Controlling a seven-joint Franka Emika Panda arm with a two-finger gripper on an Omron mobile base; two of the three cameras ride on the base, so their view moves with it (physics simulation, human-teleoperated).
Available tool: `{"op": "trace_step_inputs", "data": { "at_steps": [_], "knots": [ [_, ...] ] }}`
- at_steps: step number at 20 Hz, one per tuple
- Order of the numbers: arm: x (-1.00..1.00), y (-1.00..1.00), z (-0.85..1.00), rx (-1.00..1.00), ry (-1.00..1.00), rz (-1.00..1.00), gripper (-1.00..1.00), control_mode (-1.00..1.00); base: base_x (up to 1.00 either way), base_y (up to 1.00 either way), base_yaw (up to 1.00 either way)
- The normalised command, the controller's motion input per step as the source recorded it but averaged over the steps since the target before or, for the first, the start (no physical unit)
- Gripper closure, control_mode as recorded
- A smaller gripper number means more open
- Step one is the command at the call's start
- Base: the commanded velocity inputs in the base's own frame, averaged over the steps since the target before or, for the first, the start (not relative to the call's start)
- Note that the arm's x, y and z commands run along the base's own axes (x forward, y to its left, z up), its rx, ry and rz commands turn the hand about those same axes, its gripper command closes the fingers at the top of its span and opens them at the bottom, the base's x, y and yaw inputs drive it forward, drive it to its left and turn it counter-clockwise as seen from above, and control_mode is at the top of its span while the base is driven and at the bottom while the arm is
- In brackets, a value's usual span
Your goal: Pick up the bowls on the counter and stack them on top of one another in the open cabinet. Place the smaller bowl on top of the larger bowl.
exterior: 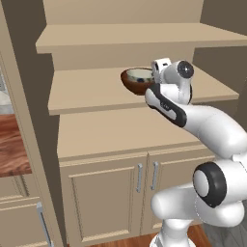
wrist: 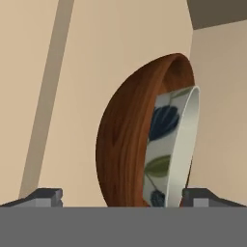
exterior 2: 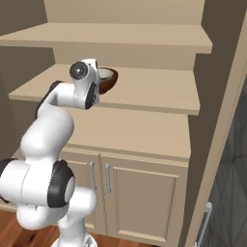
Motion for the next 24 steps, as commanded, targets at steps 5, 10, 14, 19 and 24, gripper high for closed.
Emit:
{"op": "trace_step_inputs", "data": {
  "at_steps": [5, 10, 14, 19, 24],
  "knots": [
    [-0.18, -0.08, 0.28, 0.00, -0.01, 0.00, -1.00, -1.00, 0.00, 0.00, 0.00],
    [-0.22, -0.15, 0.41, 0.00, 0.00, -0.02, -1.00, -1.00, 0.00, 0.00, 0.00],
    [-0.37, -0.15, 0.34, 0.00, 0.00, -0.04, -1.00, -1.00, 0.00, 0.00, 0.00],
    [-0.50, -0.17, 0.28, -0.01, 0.01, -0.06, -1.00, -1.00, 0.00, 0.00, 0.00],
    [-0.56, -0.15, 0.05, -0.03, 0.01, -0.06, -1.00, -1.00, 0.00, 0.00, 0.00]
  ]
}}
